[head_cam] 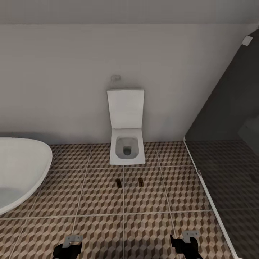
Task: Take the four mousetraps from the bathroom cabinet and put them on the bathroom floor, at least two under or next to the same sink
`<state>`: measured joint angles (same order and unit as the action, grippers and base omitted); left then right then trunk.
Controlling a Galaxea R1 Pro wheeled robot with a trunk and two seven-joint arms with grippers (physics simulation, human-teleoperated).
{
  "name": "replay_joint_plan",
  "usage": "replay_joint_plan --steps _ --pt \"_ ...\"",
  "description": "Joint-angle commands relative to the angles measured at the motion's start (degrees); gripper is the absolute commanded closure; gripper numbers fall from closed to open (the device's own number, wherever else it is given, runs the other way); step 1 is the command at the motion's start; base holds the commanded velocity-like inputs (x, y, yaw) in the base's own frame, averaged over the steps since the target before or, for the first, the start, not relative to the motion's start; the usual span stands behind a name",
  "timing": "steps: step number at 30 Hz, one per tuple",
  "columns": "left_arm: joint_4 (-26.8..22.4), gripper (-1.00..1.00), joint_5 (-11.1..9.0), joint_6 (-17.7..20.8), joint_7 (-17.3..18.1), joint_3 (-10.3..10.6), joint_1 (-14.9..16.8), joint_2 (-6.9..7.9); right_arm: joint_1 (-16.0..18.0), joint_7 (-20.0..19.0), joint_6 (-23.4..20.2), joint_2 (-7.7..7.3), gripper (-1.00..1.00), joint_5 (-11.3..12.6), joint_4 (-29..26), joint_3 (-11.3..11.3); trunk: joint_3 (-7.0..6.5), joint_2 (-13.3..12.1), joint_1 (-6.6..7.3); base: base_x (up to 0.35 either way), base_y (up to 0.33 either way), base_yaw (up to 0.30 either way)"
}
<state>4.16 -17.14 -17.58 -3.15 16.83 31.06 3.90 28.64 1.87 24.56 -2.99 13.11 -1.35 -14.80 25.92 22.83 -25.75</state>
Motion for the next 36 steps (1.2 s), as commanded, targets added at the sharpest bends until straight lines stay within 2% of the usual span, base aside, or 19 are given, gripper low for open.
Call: replay_joint_plan --steps 1,36 --pt "0.22 -1.00 -0.27 -0.35 -0.09 0.49 0.07 -0.03 0.04 0.20 0.14 0.00 -1.00 0.34 0.03 -0.50 -0.02 0.09 -0.03 0.000 0.000 0.000" --pt "0.24 -1.00 -0.26 -0.35 -0.09 0.49 0.06 -0.03 0.04 0.23 0.14 0.00 -1.00 0.34 0.03 -0.50 -3.21 0.09 -0.03 0.000 0.000 0.000"
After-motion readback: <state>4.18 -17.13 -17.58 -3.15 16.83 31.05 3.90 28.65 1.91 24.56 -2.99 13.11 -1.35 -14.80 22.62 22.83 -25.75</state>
